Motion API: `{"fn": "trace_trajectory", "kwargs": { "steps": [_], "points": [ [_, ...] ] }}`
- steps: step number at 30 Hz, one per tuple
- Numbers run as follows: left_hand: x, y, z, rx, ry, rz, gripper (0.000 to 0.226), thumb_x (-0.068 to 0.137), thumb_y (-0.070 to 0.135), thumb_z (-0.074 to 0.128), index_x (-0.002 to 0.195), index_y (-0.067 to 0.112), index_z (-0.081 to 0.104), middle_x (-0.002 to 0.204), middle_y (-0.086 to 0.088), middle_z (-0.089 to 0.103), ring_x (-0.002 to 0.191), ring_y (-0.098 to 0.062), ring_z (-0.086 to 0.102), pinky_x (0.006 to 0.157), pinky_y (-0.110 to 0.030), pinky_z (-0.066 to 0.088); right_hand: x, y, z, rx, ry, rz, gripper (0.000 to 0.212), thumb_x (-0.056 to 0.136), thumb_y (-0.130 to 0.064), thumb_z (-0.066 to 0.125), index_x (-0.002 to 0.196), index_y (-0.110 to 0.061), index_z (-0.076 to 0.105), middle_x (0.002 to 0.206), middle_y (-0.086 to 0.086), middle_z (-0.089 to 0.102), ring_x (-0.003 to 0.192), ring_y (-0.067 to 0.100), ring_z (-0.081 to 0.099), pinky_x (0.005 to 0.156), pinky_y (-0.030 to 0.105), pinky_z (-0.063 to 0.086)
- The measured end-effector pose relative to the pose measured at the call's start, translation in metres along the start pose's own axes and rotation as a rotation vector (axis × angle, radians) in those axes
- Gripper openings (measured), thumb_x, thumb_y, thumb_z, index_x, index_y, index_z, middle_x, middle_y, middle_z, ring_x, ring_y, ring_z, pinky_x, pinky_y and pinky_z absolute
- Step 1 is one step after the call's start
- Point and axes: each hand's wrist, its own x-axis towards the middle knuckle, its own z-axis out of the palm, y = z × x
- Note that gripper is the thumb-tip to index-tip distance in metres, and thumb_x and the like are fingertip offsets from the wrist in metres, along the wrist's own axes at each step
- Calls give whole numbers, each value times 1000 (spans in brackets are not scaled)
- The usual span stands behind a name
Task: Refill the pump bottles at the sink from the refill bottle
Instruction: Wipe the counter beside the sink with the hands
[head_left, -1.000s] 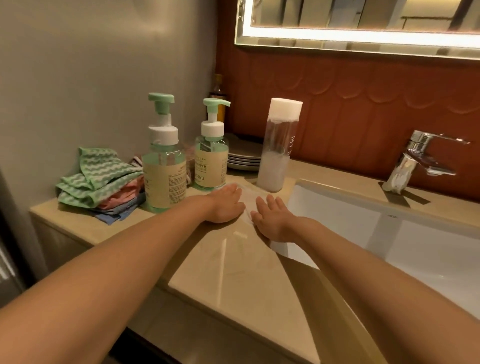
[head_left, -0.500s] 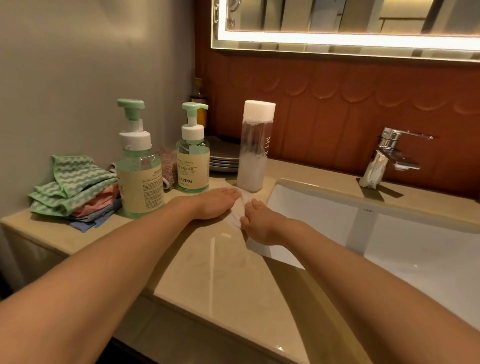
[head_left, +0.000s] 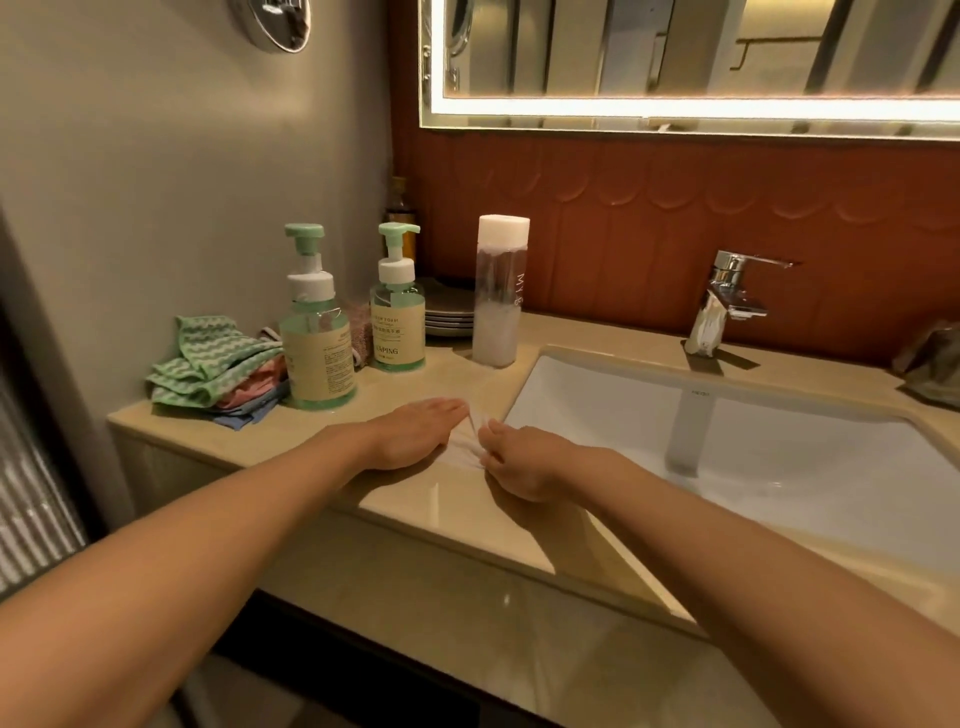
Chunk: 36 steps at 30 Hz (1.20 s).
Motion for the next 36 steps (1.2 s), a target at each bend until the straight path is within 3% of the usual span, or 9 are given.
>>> {"fn": "trace_trajectory", "kwargs": {
  "steps": [3, 7, 17, 22, 25, 26, 29, 32, 36],
  "points": [
    [-16, 15, 6, 25, -1, 9, 52, 101, 15, 24, 150, 15, 6, 158, -1, 2, 144, -12, 3, 112, -20, 0, -21, 0, 6, 1, 41, 1, 38, 102, -29, 30, 134, -12, 40, 137, 12, 47, 119, 26, 49, 100, 36, 36],
    [-33, 43, 10, 61, -14, 25, 51, 102, 16, 23, 149, 10, 4, 158, -6, 1, 145, -15, 1, 113, -22, 0, -54, 1, 9, -94, 71, -23, 35, 101, -25, 34, 131, -10, 44, 135, 11, 49, 116, 26, 51, 101, 37, 41],
    [-28, 153, 25, -26, -18, 181, 49, 103, 21, 18, 149, 10, 6, 158, -6, 1, 145, -15, 0, 112, -20, 1, -153, 58, 12, -241, 106, 81, 33, 98, -15, 36, 124, -9, 55, 119, 15, 59, 108, 29, 54, 80, 29, 39],
    [-14, 244, 33, -73, 52, 371, 45, 103, 19, 24, 146, 9, 25, 155, -5, 19, 141, -16, 17, 106, -17, 9, -231, 116, 23, -248, 179, 236, 30, 96, -17, 38, 115, -12, 61, 109, 14, 64, 100, 29, 58, 78, 32, 43],
    [-6, 303, 42, -104, 96, 478, 40, 102, 20, 31, 139, 9, 40, 149, -6, 34, 134, -19, 33, 104, -24, 24, -284, 160, 32, -197, 185, 363, 28, 97, -19, 40, 114, -18, 61, 108, 9, 63, 100, 26, 58, 77, 29, 42],
    [0, 352, 55, -123, 74, 549, 38, 101, 20, 35, 135, 9, 46, 145, -7, 41, 130, -22, 39, 104, -28, 30, -331, 184, 42, -163, 156, 461, 28, 98, -19, 40, 116, -20, 61, 107, 7, 62, 100, 24, 57, 76, 27, 39],
    [7, 404, 66, -186, 229, 638, 21, 91, 16, 49, 100, 10, 67, 105, -12, 66, 95, -29, 60, 82, -40, 49, -384, 208, 40, -50, 207, 585, 32, 97, -18, 43, 123, -27, 59, 120, 1, 59, 110, 19, 55, 92, 28, 42],
    [0, 488, 80, -194, 363, 765, 19, 89, 20, 52, 95, 15, 69, 101, -4, 66, 91, -26, 60, 72, -34, 49, -463, 230, 51, -48, 194, 719, 31, 89, -7, 49, 112, -22, 63, 115, 2, 62, 105, 20, 57, 88, 30, 45],
    [-21, 586, 119, -131, 351, 920, 18, 92, 21, 46, 99, 14, 62, 105, -6, 61, 98, -27, 56, 65, -32, 36, -553, 253, 98, -77, 145, 879, 17, 89, -10, 45, 93, -15, 61, 96, 3, 65, 91, 22, 58, 71, 32, 41]
  ]
}}
